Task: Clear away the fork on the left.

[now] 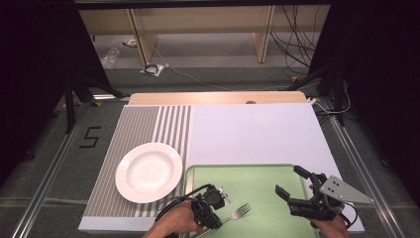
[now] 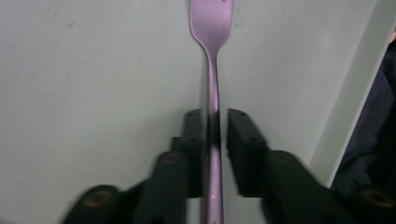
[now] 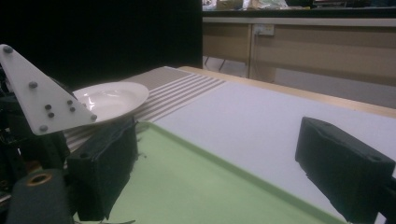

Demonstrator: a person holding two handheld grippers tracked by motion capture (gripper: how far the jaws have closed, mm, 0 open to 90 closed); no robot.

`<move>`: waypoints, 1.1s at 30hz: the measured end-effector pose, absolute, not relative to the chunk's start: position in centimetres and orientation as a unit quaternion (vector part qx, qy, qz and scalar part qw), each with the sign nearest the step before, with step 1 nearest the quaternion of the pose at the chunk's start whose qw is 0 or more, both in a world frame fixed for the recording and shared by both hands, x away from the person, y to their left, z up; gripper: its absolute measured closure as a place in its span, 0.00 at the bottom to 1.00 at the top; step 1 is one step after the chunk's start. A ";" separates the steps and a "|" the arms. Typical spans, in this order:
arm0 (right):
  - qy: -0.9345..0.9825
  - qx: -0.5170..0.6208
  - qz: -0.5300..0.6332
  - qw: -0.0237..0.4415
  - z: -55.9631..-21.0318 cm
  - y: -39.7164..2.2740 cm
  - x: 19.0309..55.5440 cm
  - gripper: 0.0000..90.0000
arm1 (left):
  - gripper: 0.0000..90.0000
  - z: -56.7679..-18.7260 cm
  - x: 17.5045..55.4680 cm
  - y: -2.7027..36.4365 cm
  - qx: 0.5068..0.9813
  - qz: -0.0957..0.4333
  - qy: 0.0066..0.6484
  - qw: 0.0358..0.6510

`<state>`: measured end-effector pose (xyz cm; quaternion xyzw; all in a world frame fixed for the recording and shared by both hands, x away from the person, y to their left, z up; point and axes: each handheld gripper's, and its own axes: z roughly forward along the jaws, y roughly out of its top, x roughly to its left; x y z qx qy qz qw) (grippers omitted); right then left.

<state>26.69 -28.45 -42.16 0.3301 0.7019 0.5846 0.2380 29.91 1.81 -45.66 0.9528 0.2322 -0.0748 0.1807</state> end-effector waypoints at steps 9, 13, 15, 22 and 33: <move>0.702 0.330 0.585 0.238 -42.2 -28.4 26.7 0.15 | 0.50 -44.5 29.2 1.3 0.953 -0.032 0.212 0.212; 0.702 0.330 0.585 0.238 -42.2 -28.4 26.7 0.15 | 0.65 -44.7 28.9 1.1 0.954 -0.029 0.200 0.221; 0.702 0.330 0.585 0.237 -42.2 -28.4 26.7 0.15 | 0.75 -44.8 28.8 1.0 0.954 -0.027 0.195 0.228; 0.704 0.329 0.583 0.237 -42.2 -28.4 26.7 0.15 | 0.97 -45.4 28.4 0.5 0.955 -0.035 0.179 0.236; 0.704 0.328 0.583 0.238 -42.2 -28.4 26.7 0.16 | 0.99 -46.4 28.1 0.0 0.959 -0.038 0.174 0.223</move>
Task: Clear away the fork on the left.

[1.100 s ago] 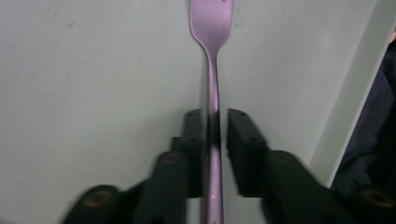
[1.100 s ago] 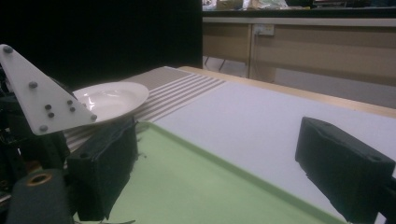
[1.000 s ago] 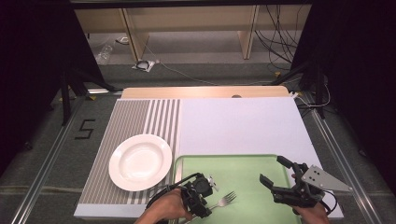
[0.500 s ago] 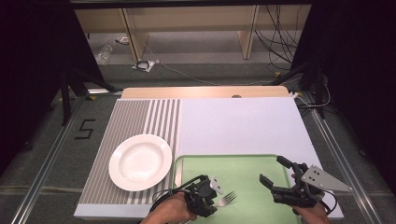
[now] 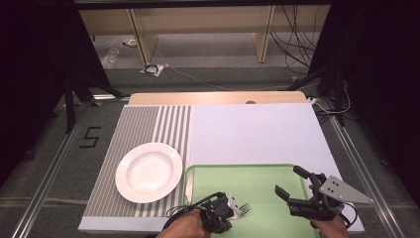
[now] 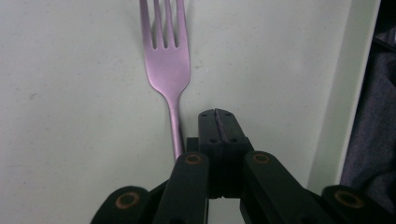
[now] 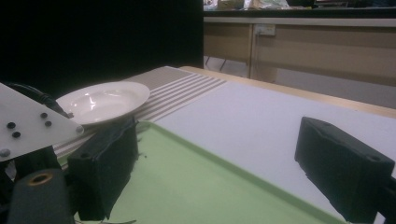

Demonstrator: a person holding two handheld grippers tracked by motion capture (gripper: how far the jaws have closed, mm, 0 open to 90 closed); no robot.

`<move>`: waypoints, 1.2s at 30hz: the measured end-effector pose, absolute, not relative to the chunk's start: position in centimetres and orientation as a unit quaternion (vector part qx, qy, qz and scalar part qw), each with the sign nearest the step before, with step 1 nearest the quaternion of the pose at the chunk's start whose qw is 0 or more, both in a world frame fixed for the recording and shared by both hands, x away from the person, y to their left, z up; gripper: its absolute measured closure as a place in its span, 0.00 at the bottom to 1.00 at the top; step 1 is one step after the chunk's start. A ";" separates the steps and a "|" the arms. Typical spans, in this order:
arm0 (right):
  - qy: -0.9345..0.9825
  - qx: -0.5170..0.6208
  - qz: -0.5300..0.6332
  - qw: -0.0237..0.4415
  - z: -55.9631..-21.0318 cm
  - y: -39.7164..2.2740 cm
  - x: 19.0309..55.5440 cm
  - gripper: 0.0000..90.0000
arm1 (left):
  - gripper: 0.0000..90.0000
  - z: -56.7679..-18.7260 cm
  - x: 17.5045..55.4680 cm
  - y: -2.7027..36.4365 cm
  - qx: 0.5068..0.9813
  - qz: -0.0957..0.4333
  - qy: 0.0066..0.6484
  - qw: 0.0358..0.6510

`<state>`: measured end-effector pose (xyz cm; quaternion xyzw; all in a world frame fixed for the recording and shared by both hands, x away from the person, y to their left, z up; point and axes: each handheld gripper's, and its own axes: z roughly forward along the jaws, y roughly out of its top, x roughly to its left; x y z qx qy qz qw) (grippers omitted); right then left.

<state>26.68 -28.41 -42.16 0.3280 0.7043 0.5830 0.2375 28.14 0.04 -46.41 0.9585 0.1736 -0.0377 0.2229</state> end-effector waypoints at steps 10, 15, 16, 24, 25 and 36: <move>0.705 0.327 0.583 0.238 -42.2 -28.4 26.7 0.16 | 1.00 -46.4 28.6 0.4 0.957 -0.030 0.183 0.223; 0.705 0.327 0.583 0.238 -42.2 -28.4 26.7 0.16 | 0.99 -46.4 29.0 0.8 0.956 -0.025 0.190 0.222; 0.704 0.327 0.583 0.238 -42.2 -28.4 26.7 0.16 | 1.00 -46.4 29.1 0.9 0.956 -0.023 0.191 0.222; 0.705 0.327 0.583 0.237 -42.2 -28.4 26.7 0.16 | 1.00 -46.3 29.9 1.7 0.954 -0.020 0.208 0.217; 0.704 0.327 0.584 0.237 -42.2 -28.4 26.7 0.16 | 1.00 -46.3 30.0 1.8 0.953 -0.021 0.211 0.215; 0.704 0.327 0.584 0.237 -42.2 -28.4 26.7 0.16 | 1.00 -46.3 30.6 2.6 0.952 -0.016 0.222 0.212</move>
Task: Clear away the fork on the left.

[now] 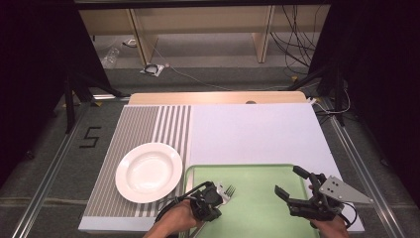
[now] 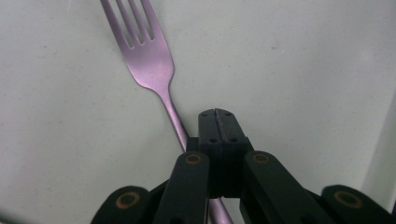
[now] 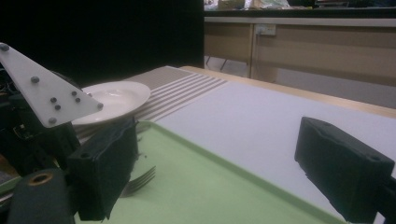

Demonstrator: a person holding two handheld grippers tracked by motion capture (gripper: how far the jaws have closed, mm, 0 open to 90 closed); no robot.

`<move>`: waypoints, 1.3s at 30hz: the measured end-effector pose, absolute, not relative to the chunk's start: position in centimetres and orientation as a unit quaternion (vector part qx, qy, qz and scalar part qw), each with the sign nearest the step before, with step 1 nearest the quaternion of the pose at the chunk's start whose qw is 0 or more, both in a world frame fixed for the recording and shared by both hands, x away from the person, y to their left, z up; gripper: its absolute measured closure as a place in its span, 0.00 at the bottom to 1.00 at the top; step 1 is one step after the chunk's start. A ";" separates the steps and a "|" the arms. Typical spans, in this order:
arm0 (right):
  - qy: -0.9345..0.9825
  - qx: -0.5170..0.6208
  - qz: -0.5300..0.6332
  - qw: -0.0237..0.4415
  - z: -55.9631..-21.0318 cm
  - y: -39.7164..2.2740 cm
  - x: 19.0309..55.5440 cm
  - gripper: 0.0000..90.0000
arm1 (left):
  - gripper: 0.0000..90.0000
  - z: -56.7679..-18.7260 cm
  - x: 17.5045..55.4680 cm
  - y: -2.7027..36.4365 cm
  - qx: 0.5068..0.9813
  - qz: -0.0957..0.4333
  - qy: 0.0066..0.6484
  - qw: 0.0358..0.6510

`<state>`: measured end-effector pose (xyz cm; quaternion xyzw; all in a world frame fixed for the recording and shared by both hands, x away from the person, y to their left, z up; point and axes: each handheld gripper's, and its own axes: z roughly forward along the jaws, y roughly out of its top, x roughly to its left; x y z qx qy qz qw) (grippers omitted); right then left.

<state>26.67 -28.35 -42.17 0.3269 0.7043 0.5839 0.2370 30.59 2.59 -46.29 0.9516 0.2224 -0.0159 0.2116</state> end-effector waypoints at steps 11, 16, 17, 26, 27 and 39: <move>0.704 0.327 0.584 0.237 -42.2 -28.4 26.7 0.16 | 1.00 -46.2 31.4 3.6 0.948 -0.010 0.239 0.208; 0.704 0.328 0.583 0.238 -42.2 -28.4 26.7 0.16 | 1.00 -46.3 31.7 4.1 0.947 -0.013 0.244 0.207; 0.704 0.328 0.584 0.237 -42.2 -28.4 26.7 0.16 | 1.00 -46.2 31.7 4.1 0.947 -0.014 0.246 0.207; 0.704 0.328 0.583 0.238 -42.2 -28.4 26.7 0.16 | 1.00 -46.2 32.4 5.1 0.944 -0.016 0.259 0.203; 0.704 0.328 0.583 0.238 -42.2 -28.4 26.7 0.16 | 1.00 -46.2 32.4 5.3 0.943 -0.016 0.263 0.203; 0.704 0.328 0.584 0.238 -42.2 -28.4 26.7 0.16 | 1.00 -46.2 32.7 6.7 0.940 -0.012 0.275 0.199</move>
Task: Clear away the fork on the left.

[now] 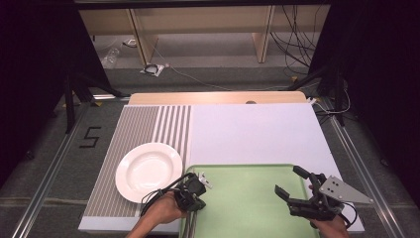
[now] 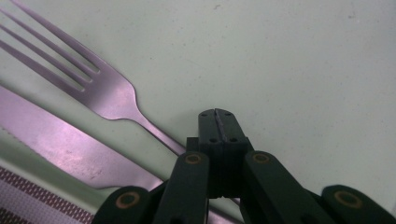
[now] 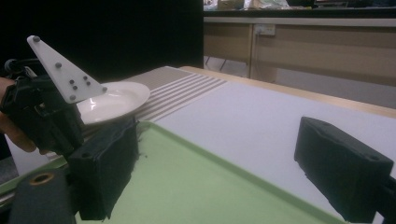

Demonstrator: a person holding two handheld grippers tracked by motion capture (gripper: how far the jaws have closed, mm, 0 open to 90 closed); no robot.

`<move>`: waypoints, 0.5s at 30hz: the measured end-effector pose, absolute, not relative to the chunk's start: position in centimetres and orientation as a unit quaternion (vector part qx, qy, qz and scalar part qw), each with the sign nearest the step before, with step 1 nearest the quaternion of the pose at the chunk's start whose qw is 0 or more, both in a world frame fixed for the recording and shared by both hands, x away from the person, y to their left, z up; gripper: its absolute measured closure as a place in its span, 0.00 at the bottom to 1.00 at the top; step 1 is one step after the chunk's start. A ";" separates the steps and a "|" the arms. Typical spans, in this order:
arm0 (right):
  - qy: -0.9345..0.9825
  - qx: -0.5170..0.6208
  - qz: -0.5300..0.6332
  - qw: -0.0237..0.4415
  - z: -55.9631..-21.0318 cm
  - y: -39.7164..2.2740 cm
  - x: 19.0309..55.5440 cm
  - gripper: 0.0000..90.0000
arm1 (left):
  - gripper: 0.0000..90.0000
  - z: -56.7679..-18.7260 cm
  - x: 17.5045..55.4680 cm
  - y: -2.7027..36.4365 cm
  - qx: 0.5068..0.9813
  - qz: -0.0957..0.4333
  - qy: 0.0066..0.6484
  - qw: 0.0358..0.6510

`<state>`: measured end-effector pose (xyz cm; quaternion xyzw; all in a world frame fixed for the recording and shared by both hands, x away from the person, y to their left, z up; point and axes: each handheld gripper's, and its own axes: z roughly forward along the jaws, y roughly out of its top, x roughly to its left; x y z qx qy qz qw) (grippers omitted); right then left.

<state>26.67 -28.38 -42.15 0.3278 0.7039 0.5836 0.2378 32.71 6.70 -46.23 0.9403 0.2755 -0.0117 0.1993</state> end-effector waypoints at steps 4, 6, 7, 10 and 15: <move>0.704 0.328 0.583 0.238 -42.2 -28.4 26.7 0.16 | 1.00 -46.2 32.8 7.1 0.939 -0.011 0.279 0.199; 0.704 0.328 0.584 0.238 -42.2 -28.4 26.7 0.16 | 1.00 -46.2 32.8 7.2 0.939 -0.011 0.280 0.200; 0.704 0.328 0.583 0.237 -42.2 -28.4 26.7 0.16 | 1.00 -46.2 32.8 7.2 0.939 -0.013 0.280 0.200; 0.704 0.327 0.584 0.237 -42.2 -28.3 26.7 0.16 | 0.99 -46.2 32.8 7.2 0.939 -0.010 0.279 0.201; 0.704 0.328 0.583 0.237 -42.2 -28.4 26.7 0.16 | 0.94 -45.8 32.8 7.4 0.936 -0.005 0.280 0.215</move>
